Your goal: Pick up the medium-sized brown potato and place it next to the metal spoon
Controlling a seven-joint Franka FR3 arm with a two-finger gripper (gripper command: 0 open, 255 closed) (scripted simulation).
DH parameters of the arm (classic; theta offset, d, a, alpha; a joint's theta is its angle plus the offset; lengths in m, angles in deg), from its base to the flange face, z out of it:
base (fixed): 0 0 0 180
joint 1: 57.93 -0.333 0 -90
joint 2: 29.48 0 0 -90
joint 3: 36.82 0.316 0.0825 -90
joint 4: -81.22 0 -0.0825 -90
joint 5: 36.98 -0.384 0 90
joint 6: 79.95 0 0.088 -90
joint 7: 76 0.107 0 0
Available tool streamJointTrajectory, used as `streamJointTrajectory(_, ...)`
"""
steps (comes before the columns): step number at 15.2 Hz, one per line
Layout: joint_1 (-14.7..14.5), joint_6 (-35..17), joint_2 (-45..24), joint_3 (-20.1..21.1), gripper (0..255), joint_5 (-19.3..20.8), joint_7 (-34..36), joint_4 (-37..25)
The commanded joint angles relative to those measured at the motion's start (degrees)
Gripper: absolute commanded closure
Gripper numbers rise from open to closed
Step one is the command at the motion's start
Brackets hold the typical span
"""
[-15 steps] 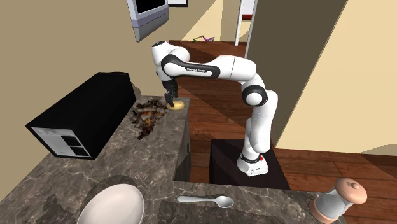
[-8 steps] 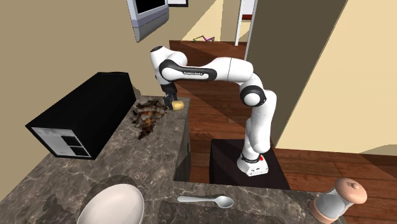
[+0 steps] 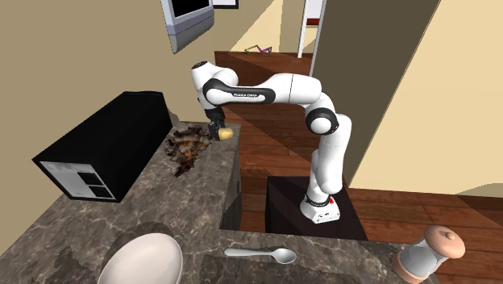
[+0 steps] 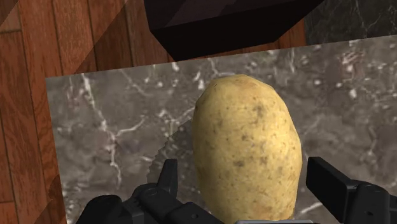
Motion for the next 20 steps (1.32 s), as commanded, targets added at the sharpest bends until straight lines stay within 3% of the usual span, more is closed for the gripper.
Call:
streamJointTrajectory(1,-0.1,0.0,0.0,0.1,0,0.0,0.0,0.1)
streamJointTrajectory(2,-0.1,-0.1,-0.1,0.1,255,0.0,0.0,0.1)
streamJointTrajectory(11,-0.1,0.0,0.0,0.1,255,0.0,0.0,0.1)
streamJointTrajectory(20,0.2,8.0,-3.1,-0.1,255,-0.4,-0.6,-10.9)
